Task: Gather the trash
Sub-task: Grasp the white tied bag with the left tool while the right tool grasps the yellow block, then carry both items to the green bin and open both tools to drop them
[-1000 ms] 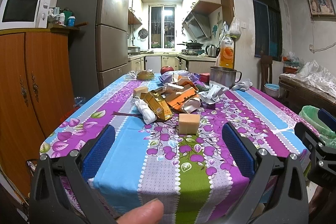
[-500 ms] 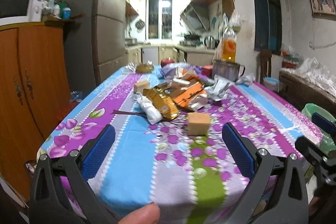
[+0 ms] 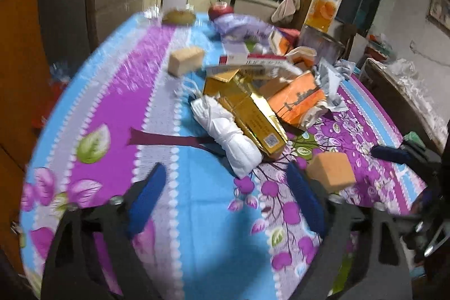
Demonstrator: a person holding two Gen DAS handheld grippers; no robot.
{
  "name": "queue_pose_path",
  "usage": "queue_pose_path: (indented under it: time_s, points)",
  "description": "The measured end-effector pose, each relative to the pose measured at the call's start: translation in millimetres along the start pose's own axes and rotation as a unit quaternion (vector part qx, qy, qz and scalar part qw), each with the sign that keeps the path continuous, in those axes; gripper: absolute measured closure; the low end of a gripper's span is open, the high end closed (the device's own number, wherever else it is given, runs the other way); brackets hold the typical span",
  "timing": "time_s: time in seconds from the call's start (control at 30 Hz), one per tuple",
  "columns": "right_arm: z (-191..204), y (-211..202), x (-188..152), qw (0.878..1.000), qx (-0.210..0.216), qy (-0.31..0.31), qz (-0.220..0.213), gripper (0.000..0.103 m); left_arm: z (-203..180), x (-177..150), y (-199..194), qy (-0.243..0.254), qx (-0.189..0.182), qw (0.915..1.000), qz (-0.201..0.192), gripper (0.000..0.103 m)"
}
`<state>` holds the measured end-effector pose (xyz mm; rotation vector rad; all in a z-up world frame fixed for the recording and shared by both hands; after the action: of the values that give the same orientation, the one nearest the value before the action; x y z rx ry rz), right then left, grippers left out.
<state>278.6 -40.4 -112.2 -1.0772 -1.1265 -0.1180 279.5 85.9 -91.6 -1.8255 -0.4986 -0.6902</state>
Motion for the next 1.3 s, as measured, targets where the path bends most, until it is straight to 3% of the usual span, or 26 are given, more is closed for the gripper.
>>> queue_pose_path:
  time_s: [0.17, 0.3, 0.53, 0.6, 0.83, 0.87, 1.1, 1.3]
  points:
    - [-5.1, 36.1, 7.1, 0.999, 0.005, -0.023, 0.032, 0.028, 8.2, 7.1, 27.6, -0.038, -0.023, 0.9985, 0.032, 0.05]
    - [-12.8, 37.8, 7.0, 0.999, 0.01, -0.011, 0.029, 0.037, 8.0, 13.3, 34.8, -0.046, -0.033, 0.9978, 0.035, 0.052]
    - [-18.8, 40.5, 8.4, 0.999, 0.012, -0.008, 0.033, 0.038, 3.7, 20.6, 42.3, -0.056, -0.021, 0.9977, 0.031, 0.052]
    - [-18.5, 42.6, 9.4, 0.999, 0.011, -0.009, 0.036, 0.038, 2.7, 19.8, 43.2, -0.056, -0.015, 0.9978, 0.032, 0.063]
    - [-20.6, 44.1, 4.8, 0.999, 0.001, -0.002, 0.048, 0.049, -1.3, 9.2, 31.8, -0.047, 0.0, 0.9987, 0.022, 0.073]
    - [-19.5, 41.5, 4.2, 0.999, 0.002, 0.0, 0.044, 0.05, -1.8, 8.1, 29.5, -0.045, 0.002, 0.9988, 0.018, 0.082]
    - [-15.6, 10.2, 5.7, 0.999, -0.03, 0.027, -0.011, 0.053, -5.9, 7.8, 1.4, -0.035, 0.028, 0.9987, -0.024, 0.082]
    - [-26.6, -38.9, 4.9, 0.99, -0.103, 0.069, -0.073, 0.053, -34.6, 10.4, -27.0, 0.0, 0.05, 0.9963, -0.07, 0.082]
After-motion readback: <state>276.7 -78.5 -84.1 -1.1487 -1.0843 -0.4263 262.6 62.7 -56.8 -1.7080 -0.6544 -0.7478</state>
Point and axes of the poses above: each gripper's, at about its wrist camera, not at the fingertips, and y roughly the way its jaws point, z to its left, x to its top, the point moved 7 cm from there along y, roughly the way its jaws point, and after that the axes turned 4 degrees about -x, right-handed, at the moved point
